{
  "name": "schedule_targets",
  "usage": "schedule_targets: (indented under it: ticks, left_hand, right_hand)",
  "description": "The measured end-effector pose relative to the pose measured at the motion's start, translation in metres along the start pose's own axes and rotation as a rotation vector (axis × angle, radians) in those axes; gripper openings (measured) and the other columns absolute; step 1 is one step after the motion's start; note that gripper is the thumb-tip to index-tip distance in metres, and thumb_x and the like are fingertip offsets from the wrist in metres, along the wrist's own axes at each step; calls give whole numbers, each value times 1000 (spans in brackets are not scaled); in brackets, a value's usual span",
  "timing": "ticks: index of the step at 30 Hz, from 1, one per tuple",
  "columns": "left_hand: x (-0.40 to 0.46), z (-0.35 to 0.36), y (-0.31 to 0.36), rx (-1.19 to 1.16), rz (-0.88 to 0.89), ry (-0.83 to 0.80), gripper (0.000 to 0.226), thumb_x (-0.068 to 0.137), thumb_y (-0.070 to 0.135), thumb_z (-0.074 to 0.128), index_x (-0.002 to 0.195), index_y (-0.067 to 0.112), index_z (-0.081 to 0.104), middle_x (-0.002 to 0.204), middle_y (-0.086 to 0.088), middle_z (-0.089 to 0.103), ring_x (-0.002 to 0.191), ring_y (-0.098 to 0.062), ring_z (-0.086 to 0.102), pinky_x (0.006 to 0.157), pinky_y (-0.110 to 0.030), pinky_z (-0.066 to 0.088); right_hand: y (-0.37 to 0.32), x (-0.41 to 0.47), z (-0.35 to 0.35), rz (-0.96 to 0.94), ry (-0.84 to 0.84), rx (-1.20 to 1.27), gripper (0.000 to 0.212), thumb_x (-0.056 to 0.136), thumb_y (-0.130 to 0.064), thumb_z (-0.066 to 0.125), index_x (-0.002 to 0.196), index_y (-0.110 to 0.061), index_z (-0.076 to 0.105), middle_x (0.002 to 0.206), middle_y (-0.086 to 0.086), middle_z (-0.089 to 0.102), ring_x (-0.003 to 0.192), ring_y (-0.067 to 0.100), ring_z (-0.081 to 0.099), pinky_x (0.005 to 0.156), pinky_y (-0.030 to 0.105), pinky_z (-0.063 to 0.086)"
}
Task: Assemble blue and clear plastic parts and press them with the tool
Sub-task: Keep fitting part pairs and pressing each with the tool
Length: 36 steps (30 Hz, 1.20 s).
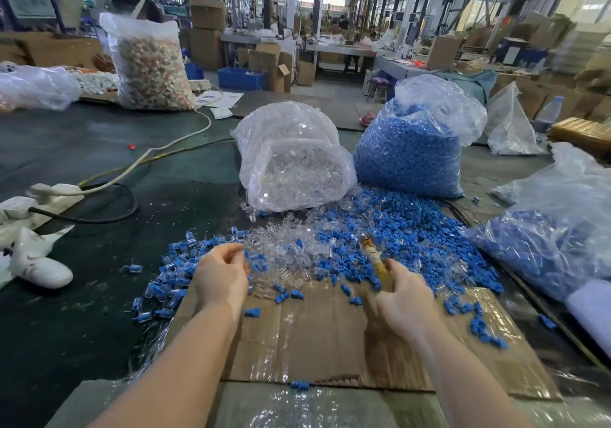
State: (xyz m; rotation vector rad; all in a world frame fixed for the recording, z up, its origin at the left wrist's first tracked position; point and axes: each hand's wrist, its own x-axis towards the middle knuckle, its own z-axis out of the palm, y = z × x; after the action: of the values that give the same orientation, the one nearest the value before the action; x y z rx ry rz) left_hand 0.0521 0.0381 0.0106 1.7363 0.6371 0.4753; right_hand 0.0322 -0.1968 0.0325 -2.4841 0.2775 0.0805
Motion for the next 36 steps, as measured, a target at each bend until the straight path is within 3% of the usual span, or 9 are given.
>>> schedule_targets:
  ticks: [3, 10, 13, 17, 20, 23, 28, 31, 36]
  left_hand:
    - [15, -14, -7, 200, 94, 96, 21, 92, 6, 53, 105, 10, 69, 101, -9, 67, 77, -23, 63, 63, -26, 47]
    - [16, -23, -15, 443, 150, -5, 35, 94, 11, 50, 128, 3, 52, 136, -12, 44, 114, -27, 49, 96, -34, 39]
    - [8, -19, -14, 465, 231, -9, 38, 93, 11, 51, 131, 4, 50, 135, -8, 45, 125, -24, 39, 100, -34, 34]
    - [-14, -6, -10, 426, 420, -50, 30, 89, 11, 58, 118, 12, 60, 117, -1, 55, 109, -12, 39, 91, -23, 32]
    - [-33, 10, -11, 410, 532, -190, 24, 89, 15, 57, 112, 15, 63, 108, 3, 58, 100, -2, 37, 89, -14, 28]
    - [-46, 25, -15, 484, 605, -300, 29, 93, 19, 52, 121, 18, 58, 112, 7, 55, 103, -1, 36, 96, -9, 21]
    - [-58, 44, -21, 748, 627, -337, 45, 98, 16, 39, 142, 25, 32, 141, 6, 37, 129, -14, 24, 112, -29, 18]
    - [-63, 50, -22, 700, 652, -347, 45, 97, 10, 42, 140, 23, 38, 135, 7, 42, 123, -11, 29, 109, -25, 23]
    - [-69, 51, -30, 504, 639, -347, 33, 93, 12, 51, 125, 20, 54, 116, 9, 51, 107, -3, 40, 94, -13, 32]
  right_hand:
    - [11, 8, -2, 61, 119, -235, 64, 89, -35, 59, 144, -25, 28, 131, 12, 44, 121, 30, 39, 104, 48, 33]
    - [25, 16, 9, 9, 184, -531, 69, 87, -60, 46, 144, -27, 26, 131, 8, 42, 122, 27, 39, 99, 39, 34]
    - [26, 16, 12, -6, 214, -589, 68, 88, -64, 40, 143, -26, 27, 130, 8, 43, 120, 27, 40, 98, 38, 35]
    - [24, 16, 12, 2, 204, -650, 69, 89, -65, 35, 145, -27, 24, 136, 10, 41, 124, 29, 38, 104, 41, 31]
    - [18, 12, 14, -21, 236, -693, 66, 90, -61, 37, 145, -28, 23, 143, 9, 34, 133, 28, 29, 112, 49, 17]
    - [6, 4, 25, -240, 321, -644, 47, 96, -37, 44, 140, -22, 35, 141, 5, 40, 130, 23, 35, 111, 43, 24]
    - [-9, -3, 49, -424, 217, -526, 34, 96, -13, 38, 128, -18, 48, 132, 5, 49, 129, 24, 37, 108, 35, 29]
    - [-10, -2, 58, -433, 191, -544, 36, 96, -14, 37, 132, -19, 39, 129, 2, 48, 123, 21, 40, 105, 30, 29]
    - [-10, -2, 68, -415, 277, -345, 25, 96, -14, 38, 115, -21, 53, 114, -2, 55, 106, 17, 47, 93, 26, 34]
